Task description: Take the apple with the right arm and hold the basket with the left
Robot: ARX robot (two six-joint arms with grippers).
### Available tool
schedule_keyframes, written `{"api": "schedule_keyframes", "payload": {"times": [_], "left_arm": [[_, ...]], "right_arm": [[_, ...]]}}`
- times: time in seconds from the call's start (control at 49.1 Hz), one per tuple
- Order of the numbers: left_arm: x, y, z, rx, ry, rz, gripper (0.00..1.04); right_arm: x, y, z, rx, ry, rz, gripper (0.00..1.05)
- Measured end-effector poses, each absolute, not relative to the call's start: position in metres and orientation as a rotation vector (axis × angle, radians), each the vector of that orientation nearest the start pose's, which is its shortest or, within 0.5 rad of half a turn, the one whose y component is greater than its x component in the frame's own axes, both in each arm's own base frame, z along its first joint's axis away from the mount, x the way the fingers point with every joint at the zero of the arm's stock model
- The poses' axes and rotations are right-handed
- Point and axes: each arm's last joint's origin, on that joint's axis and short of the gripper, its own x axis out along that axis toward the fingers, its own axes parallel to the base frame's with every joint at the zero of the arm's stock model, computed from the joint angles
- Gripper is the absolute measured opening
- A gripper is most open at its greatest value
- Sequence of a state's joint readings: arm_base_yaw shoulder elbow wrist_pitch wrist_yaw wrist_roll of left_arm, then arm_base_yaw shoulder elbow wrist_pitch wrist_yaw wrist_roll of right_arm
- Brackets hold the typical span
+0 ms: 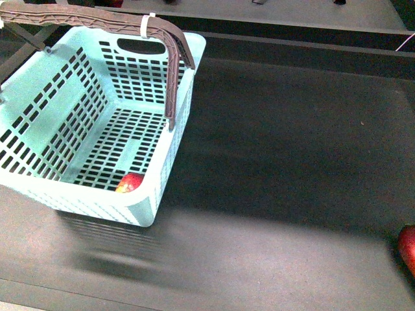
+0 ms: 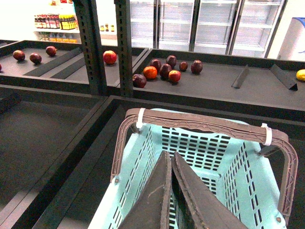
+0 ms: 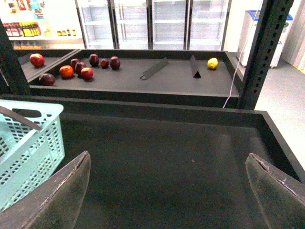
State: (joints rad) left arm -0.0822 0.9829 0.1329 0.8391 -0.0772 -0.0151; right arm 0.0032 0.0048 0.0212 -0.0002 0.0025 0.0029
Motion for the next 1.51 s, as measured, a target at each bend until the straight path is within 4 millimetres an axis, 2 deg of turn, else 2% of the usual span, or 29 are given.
{"api": "schedule_keyframes", "payload": {"times": [0.143,0.326,0.836,1.508], "left_arm": [[0.164,-0.001,0.175,-0.012,0.009,0.0,0.03],[0.149,-0.001,0.162,-0.011,0.019,-0.004,0.03],[0.128,-0.001,0.17,-0.011,-0.009,-0.004,0.03],[0.109,0.0,0.171,-0.011,-0.016,-0.004,0.03]], "right_arm": [[0.097,0.0,0.17,0.003,-0.016,0.001,0.96],[0.097,0.0,0.17,0.003,-0.016,0.001,0.96],[0.097,0.0,0.17,0.003,-0.016,0.001,0.96],[0.097,0.0,0.17,0.003,-0.016,0.001,0.96]]}}
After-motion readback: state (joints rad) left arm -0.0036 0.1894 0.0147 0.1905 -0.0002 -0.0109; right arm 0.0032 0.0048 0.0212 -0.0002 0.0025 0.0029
